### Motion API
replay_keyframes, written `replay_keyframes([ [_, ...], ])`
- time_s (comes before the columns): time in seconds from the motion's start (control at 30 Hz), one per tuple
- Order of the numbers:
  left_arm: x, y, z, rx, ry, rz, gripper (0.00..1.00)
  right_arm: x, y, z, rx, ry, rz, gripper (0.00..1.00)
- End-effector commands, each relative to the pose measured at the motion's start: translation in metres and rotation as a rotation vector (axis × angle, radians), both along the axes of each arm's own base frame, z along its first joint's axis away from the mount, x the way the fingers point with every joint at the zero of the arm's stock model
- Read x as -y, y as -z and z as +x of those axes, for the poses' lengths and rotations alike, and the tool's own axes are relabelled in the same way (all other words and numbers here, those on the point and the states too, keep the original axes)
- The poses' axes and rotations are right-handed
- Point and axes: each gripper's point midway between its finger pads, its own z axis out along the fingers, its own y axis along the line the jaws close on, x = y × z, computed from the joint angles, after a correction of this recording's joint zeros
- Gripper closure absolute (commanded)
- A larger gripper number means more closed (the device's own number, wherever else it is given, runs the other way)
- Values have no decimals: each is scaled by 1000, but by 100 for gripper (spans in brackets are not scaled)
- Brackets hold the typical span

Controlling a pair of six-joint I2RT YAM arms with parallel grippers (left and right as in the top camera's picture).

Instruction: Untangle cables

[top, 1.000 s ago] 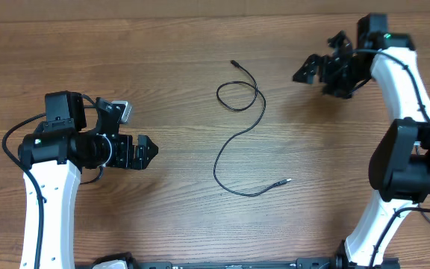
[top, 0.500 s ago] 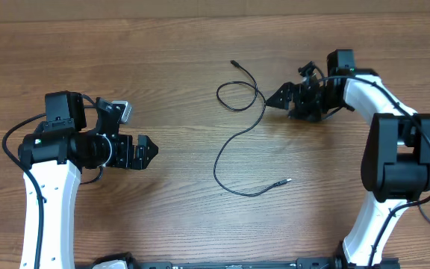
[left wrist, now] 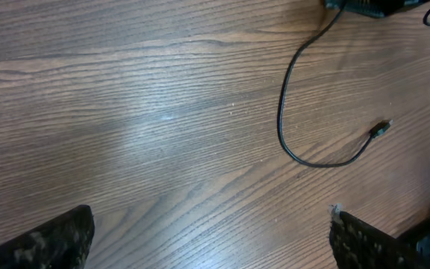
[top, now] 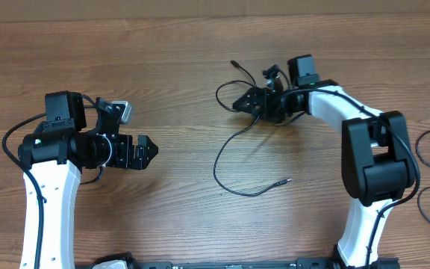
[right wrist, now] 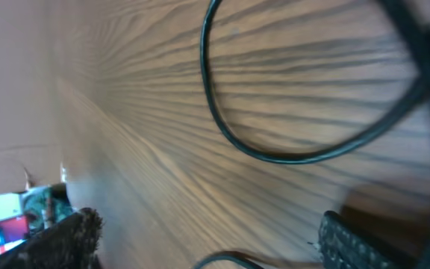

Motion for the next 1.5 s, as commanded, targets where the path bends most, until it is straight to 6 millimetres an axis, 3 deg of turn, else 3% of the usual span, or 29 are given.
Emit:
replay_keyframes([
  [0.0,0,2,0,-10,-11,-6,0,-28,-18,-5,-23,-35,134,51],
  [0.1,0,2,0,-10,-11,-6,0,-36,-43,0,0,-65,201,96],
  [0.23,0,2,0,-10,-11,-6,0,-35,-86,14,86,-56,186,96],
  [0.33,0,2,0,-10,-11,-6,0,-29,-133,30,202,-10,132,96],
  [0.37,0,2,0,-10,-11,-6,0,-23,-156,36,260,18,105,96],
  [0.47,0,2,0,-10,-11,-6,0,4,-242,55,455,139,22,96],
  [0.63,0,2,0,-10,-11,-6,0,60,-348,71,694,371,-101,96],
  [0.8,0,2,0,-11,-11,-6,0,129,-412,77,855,622,-235,96],
  [0.9,0,2,0,-10,-11,-6,0,170,-427,80,930,724,-356,96],
  [1.0,0,2,0,-10,-11,-6,0,206,-425,83,951,783,-482,96],
  [1.07,0,2,0,-10,-11,-6,0,245,-422,82,926,885,-567,96],
  [1.2,0,2,0,-10,-11,-6,0,298,-420,76,894,1011,-661,96],
  [1.37,0,2,0,-10,-11,-6,0,354,-399,71,809,1096,-740,96],
  [1.47,0,2,0,-10,-11,-6,0,388,-371,69,711,1124,-790,96],
])
